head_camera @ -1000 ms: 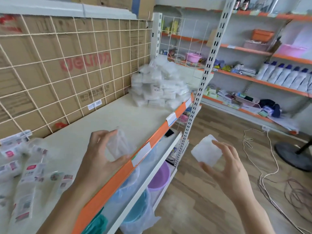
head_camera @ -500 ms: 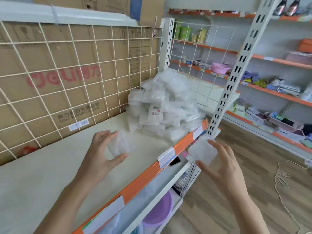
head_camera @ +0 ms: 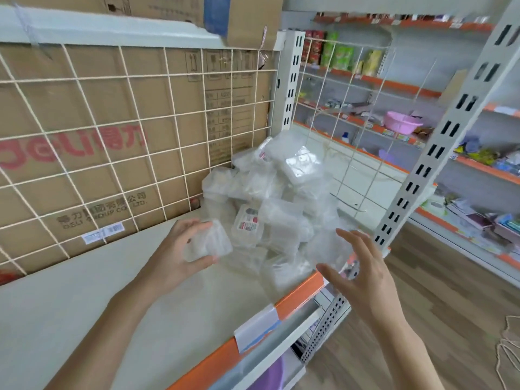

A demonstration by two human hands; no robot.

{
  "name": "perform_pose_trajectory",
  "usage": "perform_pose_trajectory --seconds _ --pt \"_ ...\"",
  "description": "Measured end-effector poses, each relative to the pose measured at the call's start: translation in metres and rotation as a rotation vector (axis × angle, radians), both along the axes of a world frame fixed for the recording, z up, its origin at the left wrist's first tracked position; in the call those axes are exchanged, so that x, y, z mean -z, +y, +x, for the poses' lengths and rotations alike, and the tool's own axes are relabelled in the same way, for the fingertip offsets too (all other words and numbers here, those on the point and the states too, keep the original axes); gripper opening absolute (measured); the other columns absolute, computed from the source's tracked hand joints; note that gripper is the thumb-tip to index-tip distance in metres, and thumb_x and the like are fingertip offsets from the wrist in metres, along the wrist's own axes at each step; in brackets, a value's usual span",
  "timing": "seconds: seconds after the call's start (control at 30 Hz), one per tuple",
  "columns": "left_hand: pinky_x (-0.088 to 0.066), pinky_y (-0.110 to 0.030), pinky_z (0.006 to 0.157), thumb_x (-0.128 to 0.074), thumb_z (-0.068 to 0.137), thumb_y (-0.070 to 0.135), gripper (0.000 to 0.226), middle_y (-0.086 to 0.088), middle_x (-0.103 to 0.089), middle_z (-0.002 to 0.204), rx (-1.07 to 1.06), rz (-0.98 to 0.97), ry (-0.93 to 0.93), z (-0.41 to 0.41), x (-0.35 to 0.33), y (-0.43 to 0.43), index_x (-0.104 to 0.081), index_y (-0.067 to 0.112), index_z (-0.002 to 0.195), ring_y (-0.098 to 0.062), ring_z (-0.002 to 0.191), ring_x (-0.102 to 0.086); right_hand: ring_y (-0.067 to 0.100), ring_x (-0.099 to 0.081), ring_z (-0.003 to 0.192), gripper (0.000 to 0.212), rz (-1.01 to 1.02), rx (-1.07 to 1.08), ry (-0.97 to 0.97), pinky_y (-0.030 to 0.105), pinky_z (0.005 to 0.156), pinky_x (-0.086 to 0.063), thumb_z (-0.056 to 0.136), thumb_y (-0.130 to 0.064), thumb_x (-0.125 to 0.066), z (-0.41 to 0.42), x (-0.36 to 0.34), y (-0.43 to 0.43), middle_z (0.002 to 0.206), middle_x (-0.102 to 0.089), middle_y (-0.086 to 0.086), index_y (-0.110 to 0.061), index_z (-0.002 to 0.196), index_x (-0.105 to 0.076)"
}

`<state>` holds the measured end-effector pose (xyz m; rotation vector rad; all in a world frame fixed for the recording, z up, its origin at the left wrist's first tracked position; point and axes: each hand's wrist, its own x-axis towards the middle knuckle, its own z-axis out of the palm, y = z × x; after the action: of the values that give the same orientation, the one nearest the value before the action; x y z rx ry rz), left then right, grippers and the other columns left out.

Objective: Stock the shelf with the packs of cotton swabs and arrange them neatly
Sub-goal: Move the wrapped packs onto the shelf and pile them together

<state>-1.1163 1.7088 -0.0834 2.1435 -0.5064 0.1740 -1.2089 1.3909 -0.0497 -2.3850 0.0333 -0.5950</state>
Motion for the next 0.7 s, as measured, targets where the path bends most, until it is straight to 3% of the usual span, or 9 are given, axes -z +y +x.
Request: perform_pose_trajectory --seconds 0.07,0.13,0.23,0.33,0.47,0.53,0.6,0.7 --pt "-0.029 -0.007 0.098 -0.062 0.062 0.066 0.064 0.012 -0.04 0.132 0.033 0.024 0.025 0.017 0.0 0.001 -0.051 0.047 0.122 0.004 0.123 -0.038 0.014 -0.046 0.119 0.063 -0.011 0.004 -0.01 0.027 0.08 -0.037 0.073 -0.042 -0.077 0.016 -0.001 0.004 0.127 -0.039 -0.015 -0.028 0.129 -0.051" --pt "-0.028 -0.012 0.102 -0.063 0.06 0.07 0.073 0.012 -0.037 0.135 0.074 0.047 0.081 0.034 0.002 0.004 -0.05 0.042 0.126 0.004 0.126 -0.035 0.016 -0.043 0.125 0.063 -0.018 0.017 -0.01 0.03 0.085 -0.038 0.073 -0.04 -0.076 0.031 -0.002 0.01 0.133 -0.041 -0.009 -0.029 0.13 -0.05" --pt "-0.023 -0.016 0.108 -0.059 0.056 0.083 0.075 0.02 -0.03 0.141 0.17 0.08 0.128 0.055 0.002 0.005 -0.046 0.057 0.125 0.011 0.131 -0.025 0.019 -0.043 0.127 0.064 -0.04 0.029 -0.022 0.036 0.09 -0.043 0.072 -0.041 -0.076 0.053 -0.003 0.019 0.139 -0.043 0.001 -0.029 0.13 -0.05" --pt "-0.012 0.0 0.101 -0.064 0.064 0.068 0.062 0.032 -0.019 0.143 0.249 0.148 0.105 0.071 -0.001 0.001 -0.031 0.076 0.116 0.028 0.125 -0.013 0.021 -0.043 0.127 0.065 -0.081 0.036 -0.002 0.027 0.09 -0.037 0.072 -0.041 -0.076 0.072 -0.002 0.026 0.142 -0.042 0.003 -0.026 0.131 -0.052" --pt "-0.015 0.0 0.103 -0.047 0.057 0.089 0.057 0.039 -0.023 0.139 0.24 0.134 0.067 0.086 0.001 0.001 -0.035 0.078 0.112 0.025 0.126 -0.021 0.019 -0.037 0.134 0.059 -0.109 0.043 0.022 0.031 0.098 -0.038 0.077 -0.045 -0.07 0.091 -0.003 0.04 0.15 -0.034 0.0 -0.029 0.131 -0.054" --pt "-0.017 -0.001 0.103 -0.043 0.056 0.092 0.054 0.05 -0.025 0.133 0.222 0.101 0.039 0.091 0.006 0.001 -0.038 0.078 0.109 0.024 0.126 -0.024 0.018 -0.032 0.138 0.055 -0.129 0.037 0.031 0.03 0.104 -0.031 0.08 -0.048 -0.063 0.1 -0.004 0.046 0.15 -0.033 -0.001 -0.028 0.13 -0.054" --pt "-0.017 0.002 0.1 -0.046 0.06 0.088 0.049 0.05 -0.025 0.133 0.218 0.086 0.007 0.092 0.007 -0.003 -0.037 0.079 0.107 0.026 0.124 -0.023 0.025 -0.038 0.134 0.05 -0.158 0.051 -0.008 0.035 0.105 -0.031 0.083 -0.053 -0.056 0.109 -0.005 0.05 0.143 -0.045 0.002 -0.026 0.125 -0.059" --pt "-0.016 0.006 0.095 -0.058 0.071 0.062 0.049 0.046 -0.022 0.135 0.199 0.096 -0.048 0.089 0.01 -0.011 -0.037 0.075 0.113 0.031 0.12 -0.02 0.031 -0.053 0.111 0.051 -0.227 0.115 -0.117 0.039 0.09 -0.043 0.08 -0.055 -0.049 0.119 -0.002 0.053 0.122 -0.062 0.006 -0.02 0.112 -0.068"
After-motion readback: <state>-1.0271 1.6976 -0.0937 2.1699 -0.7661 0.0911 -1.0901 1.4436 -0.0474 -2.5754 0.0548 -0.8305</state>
